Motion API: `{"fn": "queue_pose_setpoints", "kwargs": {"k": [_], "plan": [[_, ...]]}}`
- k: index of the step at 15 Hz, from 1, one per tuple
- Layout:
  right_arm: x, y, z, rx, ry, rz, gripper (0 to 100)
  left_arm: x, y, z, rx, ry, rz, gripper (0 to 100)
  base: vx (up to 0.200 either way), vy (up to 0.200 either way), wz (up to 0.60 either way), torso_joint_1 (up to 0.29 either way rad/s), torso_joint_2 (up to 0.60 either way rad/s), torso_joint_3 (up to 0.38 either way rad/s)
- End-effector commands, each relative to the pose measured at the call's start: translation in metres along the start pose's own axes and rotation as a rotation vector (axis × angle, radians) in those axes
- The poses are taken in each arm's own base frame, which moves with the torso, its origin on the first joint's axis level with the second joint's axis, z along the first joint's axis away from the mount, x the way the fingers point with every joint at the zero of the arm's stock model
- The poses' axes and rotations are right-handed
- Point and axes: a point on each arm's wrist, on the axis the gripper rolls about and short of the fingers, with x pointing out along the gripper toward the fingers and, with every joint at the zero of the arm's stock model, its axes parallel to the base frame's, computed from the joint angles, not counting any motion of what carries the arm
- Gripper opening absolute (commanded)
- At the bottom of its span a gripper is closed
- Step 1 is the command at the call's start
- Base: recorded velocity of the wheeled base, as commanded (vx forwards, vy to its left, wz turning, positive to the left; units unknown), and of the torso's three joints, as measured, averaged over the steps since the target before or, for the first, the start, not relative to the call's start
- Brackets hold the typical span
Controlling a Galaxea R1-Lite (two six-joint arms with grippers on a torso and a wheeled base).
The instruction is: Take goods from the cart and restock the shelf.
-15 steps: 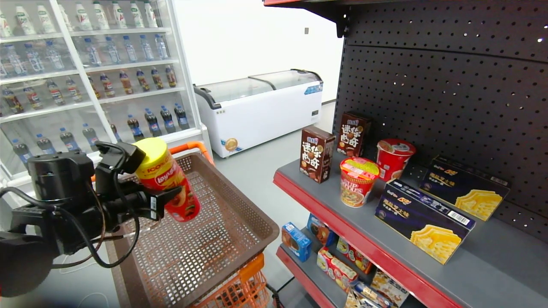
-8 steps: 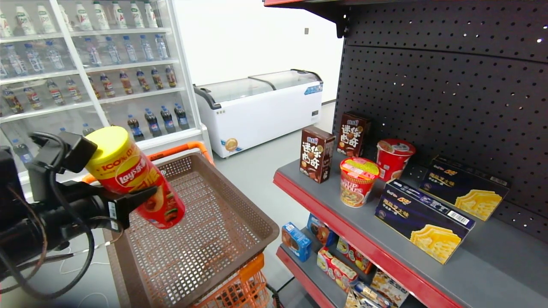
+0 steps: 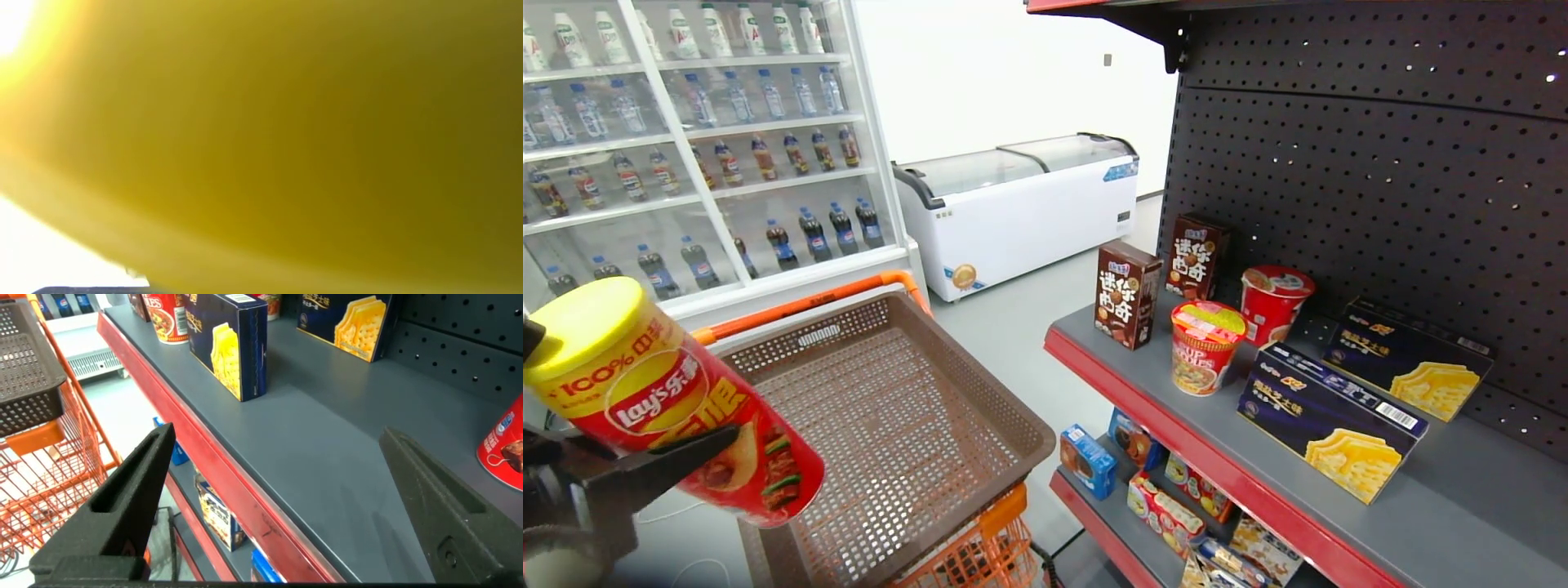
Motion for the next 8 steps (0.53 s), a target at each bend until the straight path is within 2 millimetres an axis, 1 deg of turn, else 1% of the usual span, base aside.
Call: {"fn": "queue_pose_setpoints", "kwargs": {"k": [1,2,3,4,5,6,8], "plan": [[0.0,0.0,0.0,0.0,-0.001,0.001,100,-0.032,-0.006,-0.008,0.001,-0.058,0.024,0,0.0,0.0,0.0,0.0,0.0,0.0],[0.0,0.0,0.0,0.0,-0.001,0.001,100,-0.036,-0.007,-0.011,-0.008,-0.055,0.034,0,0.0,0.0,0.0,0.0,0.0,0.0],[0.0,0.0,0.0,0.0,-0.001,0.001,100,-0.048,-0.01,-0.024,-0.022,-0.077,0.063,0,0.0,0.0,0.0,0.0,0.0,0.0],[0.0,0.0,0.0,0.0,-0.001,0.001,100,-0.055,-0.012,-0.035,-0.023,-0.095,0.068,0,0.0,0.0,0.0,0.0,0.0,0.0],[0.0,0.0,0.0,0.0,-0.001,0.001,100,-0.058,-0.013,-0.041,-0.02,-0.107,0.067,0,0.0,0.0,0.0,0.0,0.0,0.0],[0.0,0.0,0.0,0.0,-0.001,0.001,100,-0.061,-0.013,-0.042,-0.018,-0.118,0.067,0,0.0,0.0,0.0,0.0,0.0,0.0],[0.0,0.0,0.0,0.0,-0.001,0.001,100,-0.075,-0.017,-0.049,-0.001,-0.184,0.066,0,0.0,0.0,0.0,0.0,0.0,0.0]]}}
